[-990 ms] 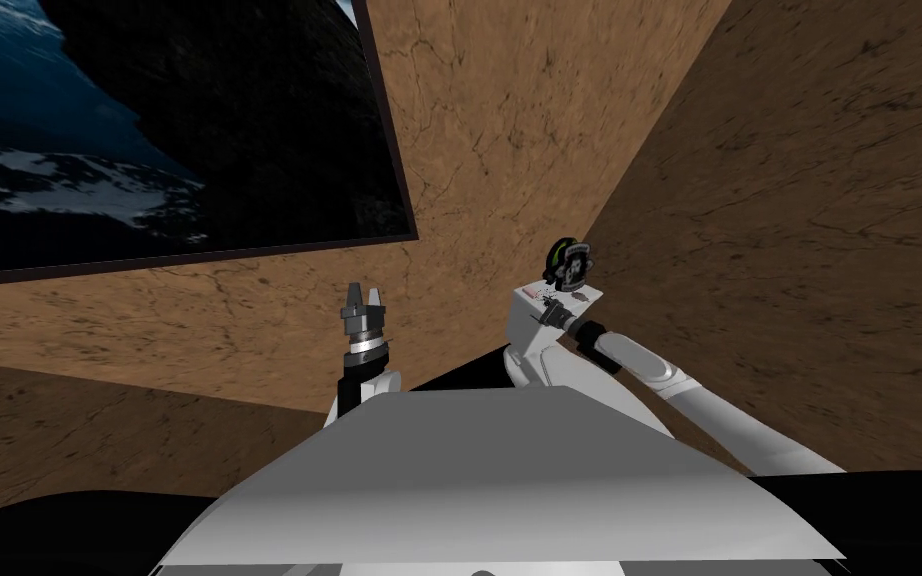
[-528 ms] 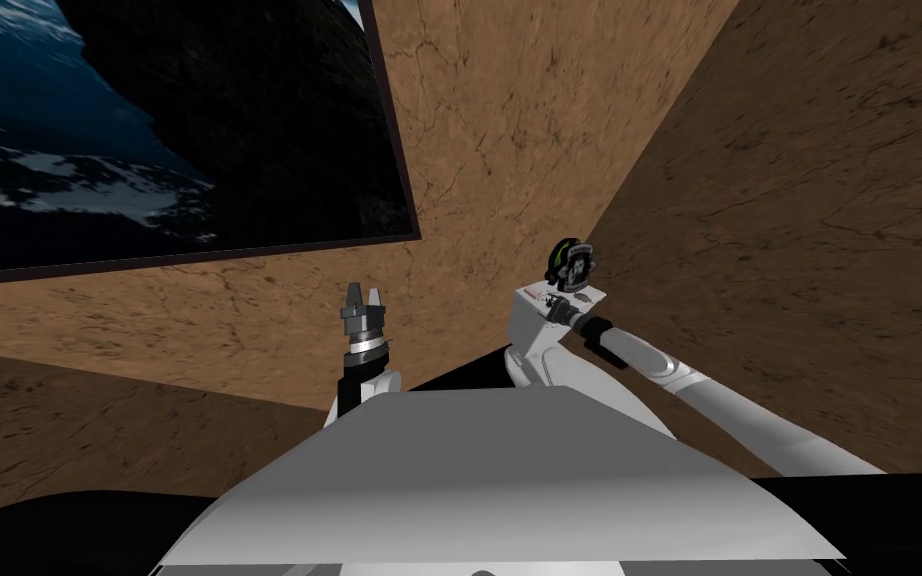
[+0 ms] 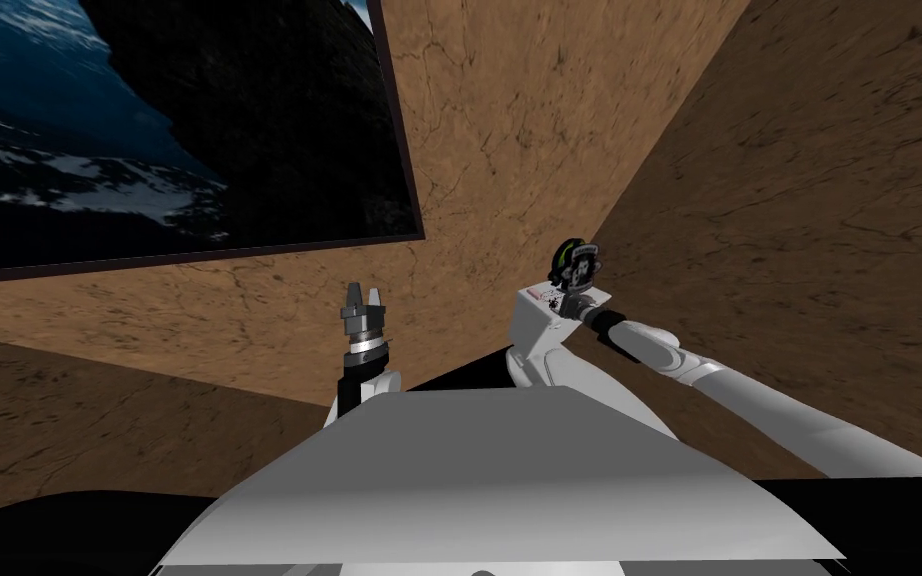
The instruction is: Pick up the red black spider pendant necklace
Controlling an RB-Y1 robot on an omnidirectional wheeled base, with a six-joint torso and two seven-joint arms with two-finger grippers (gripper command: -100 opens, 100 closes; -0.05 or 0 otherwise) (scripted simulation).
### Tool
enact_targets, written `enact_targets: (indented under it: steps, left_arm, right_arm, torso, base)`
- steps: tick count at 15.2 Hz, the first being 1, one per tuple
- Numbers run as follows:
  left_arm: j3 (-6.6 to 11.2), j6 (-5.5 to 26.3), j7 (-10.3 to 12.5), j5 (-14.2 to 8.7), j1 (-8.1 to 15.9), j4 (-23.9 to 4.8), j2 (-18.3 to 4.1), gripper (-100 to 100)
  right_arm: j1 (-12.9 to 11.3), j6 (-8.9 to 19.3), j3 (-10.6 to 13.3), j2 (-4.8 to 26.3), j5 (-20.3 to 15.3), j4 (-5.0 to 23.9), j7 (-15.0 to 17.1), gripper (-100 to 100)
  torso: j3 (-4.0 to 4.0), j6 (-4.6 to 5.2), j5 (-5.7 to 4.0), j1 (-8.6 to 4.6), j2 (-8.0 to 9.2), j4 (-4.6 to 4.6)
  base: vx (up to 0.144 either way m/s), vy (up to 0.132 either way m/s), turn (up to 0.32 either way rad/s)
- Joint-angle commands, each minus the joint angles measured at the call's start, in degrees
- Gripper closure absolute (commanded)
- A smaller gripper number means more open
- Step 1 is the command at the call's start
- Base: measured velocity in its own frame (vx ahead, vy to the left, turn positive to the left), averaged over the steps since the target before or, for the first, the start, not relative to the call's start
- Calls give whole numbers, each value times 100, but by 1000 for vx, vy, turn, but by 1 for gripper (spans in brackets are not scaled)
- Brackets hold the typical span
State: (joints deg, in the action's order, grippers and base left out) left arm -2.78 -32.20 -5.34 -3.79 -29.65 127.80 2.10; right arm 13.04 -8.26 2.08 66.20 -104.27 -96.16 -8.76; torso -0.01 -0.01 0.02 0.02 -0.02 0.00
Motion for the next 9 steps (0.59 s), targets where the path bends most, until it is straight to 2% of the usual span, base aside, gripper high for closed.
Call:
enact_targets:
  steps: [1, 5, 9]
  left_arm:
    - [0, 0, 0, 0, 0, 0, 0, 0]
    - [0, 0, 0, 0, 0, 0, 0, 0]
    - [0, 0, 0, 0, 0, 0, 0, 0]
  right_arm:
    - [-27, 35, -12, 76, -252, 73, -22, -100]
    - [-76, 85, -17, 255, -589, 199, -30, -100]
    - [-83, 102, -4, 268, -585, 210, -38, -100]
  torso:
    - [0, 0, 0, 0, 0, 0]
    - [0, 1, -1, 0, 1, 0]
    - [1, 2, -2, -1, 2, 0]
  base:
    - [0, 7, 29]
    - [0, 4, 14]
    - [0, 1, 4]
